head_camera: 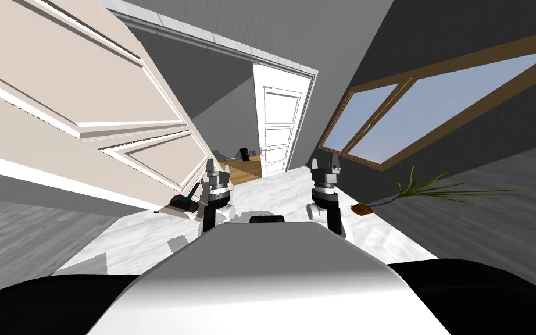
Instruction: Pull the door open
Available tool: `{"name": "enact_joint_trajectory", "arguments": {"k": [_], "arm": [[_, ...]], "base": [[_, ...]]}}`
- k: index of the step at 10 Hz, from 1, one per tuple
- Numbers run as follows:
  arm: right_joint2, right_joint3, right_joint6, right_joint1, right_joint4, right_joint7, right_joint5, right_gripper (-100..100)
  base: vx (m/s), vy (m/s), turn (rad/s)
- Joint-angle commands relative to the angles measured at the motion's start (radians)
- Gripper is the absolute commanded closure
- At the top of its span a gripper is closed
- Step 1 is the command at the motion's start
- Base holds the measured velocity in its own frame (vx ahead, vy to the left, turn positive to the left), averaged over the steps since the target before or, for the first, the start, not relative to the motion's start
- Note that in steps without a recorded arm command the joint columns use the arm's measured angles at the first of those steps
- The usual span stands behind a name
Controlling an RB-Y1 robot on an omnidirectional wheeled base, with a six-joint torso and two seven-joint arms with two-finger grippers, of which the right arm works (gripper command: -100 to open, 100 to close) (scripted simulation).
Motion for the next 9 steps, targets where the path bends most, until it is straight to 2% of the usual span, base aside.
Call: {"name": "enact_joint_trajectory", "arguments": {"k": [1, 4, 9], "arm": [[-0.009, 0.000, 0.003, -0.018, 0.037, -0.001, -0.004, -100], [-0.024, -0.001, 0.007, -0.052, 0.109, -0.002, -0.011, -100], [-0.043, -0.001, 0.014, -0.101, 0.211, -0.004, -0.022, -100]], "base": [[0.092, -0.081, 0.107], [0.188, 0.028, 0.064], [0.090, 0.016, 0.059]]}}
